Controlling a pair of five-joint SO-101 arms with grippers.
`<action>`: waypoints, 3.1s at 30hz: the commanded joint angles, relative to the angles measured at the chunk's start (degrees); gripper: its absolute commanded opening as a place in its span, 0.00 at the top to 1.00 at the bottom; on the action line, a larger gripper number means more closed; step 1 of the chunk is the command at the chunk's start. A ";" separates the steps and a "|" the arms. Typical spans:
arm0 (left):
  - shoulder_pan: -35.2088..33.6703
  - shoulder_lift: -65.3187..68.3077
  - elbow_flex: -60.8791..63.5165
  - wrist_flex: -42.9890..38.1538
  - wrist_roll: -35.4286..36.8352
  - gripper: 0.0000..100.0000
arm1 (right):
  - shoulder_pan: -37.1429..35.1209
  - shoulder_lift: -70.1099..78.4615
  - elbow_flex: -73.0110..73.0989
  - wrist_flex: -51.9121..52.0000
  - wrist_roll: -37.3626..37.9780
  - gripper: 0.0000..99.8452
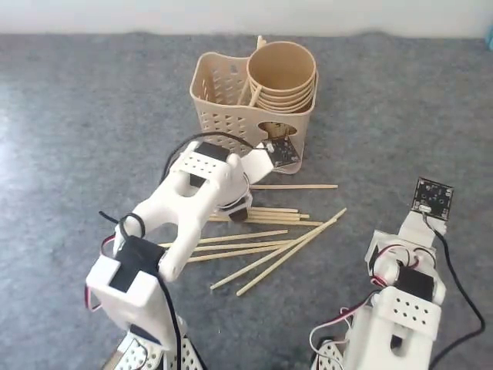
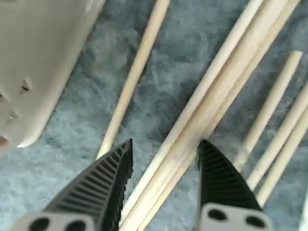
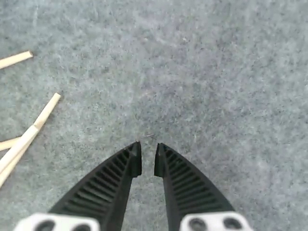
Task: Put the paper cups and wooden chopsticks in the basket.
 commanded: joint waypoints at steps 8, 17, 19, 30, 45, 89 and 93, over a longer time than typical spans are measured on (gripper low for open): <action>3.16 2.02 1.01 1.58 0.35 0.80 | 0.31 -1.19 -0.53 0.04 1.32 0.94; 2.90 8.09 -5.05 11.87 -0.97 0.80 | 0.31 -1.19 -0.53 0.04 1.32 0.94; 3.87 8.44 -5.23 13.19 -2.90 0.81 | 0.31 -1.19 -0.53 0.04 1.32 0.94; 13.45 5.01 2.33 19.08 -9.23 0.99 | 0.48 -1.19 -0.62 0.04 1.32 0.94; 14.15 -23.47 4.18 22.15 1.58 0.99 | 0.75 -1.19 -0.62 0.04 1.32 0.94; 2.20 -72.88 4.26 0.26 28.04 0.99 | 0.48 -1.19 -0.44 0.04 1.32 0.94; 1.58 -72.62 4.35 -6.33 31.47 0.99 | 0.48 -1.19 -0.44 0.04 1.32 0.94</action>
